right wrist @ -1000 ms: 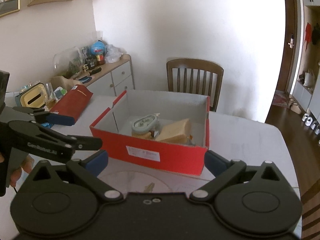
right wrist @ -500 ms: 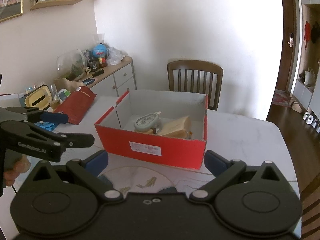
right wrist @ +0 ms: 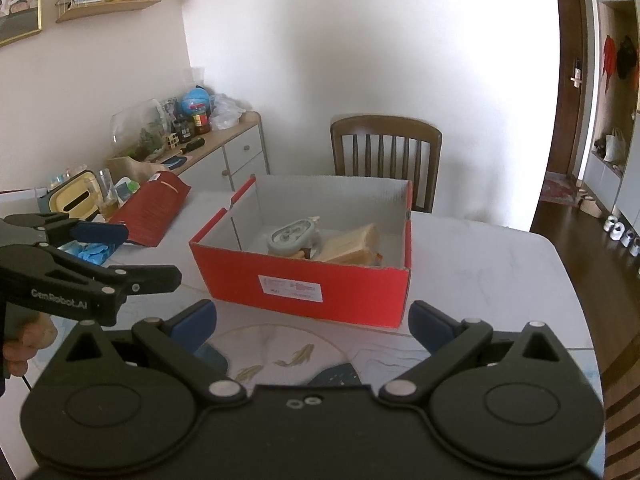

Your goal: Organize objects

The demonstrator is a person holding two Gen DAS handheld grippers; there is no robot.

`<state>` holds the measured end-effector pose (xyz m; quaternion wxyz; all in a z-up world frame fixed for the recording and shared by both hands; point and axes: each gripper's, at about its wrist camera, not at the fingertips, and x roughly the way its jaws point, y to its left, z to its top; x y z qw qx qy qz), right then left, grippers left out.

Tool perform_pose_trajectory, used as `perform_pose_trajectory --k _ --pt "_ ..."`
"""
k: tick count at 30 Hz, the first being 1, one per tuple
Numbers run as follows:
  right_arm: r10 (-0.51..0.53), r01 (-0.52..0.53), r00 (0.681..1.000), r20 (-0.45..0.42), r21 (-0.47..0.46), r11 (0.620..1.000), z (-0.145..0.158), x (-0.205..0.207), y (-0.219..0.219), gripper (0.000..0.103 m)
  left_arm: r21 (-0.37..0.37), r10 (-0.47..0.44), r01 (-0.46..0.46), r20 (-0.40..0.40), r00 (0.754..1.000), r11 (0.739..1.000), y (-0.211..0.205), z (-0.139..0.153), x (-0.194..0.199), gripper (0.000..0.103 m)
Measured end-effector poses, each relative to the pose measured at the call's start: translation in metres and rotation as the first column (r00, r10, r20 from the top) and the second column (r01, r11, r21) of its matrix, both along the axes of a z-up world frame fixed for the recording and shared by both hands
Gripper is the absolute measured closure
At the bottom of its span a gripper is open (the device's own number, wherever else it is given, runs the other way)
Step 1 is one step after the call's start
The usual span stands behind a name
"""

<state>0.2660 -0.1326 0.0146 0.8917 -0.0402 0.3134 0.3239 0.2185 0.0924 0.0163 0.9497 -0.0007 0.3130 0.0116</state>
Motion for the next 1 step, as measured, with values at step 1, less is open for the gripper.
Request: perform_pose_trajectory --k 1 --pt "0.000 0.000 1.000 -0.001 -0.001 1.000 -0.0004 -0.0002 0.0001 0.001 -0.001 -0.002 0.002 -0.001 1.000 1.000 0.0000 -0.0002 -0.0002 0.000"
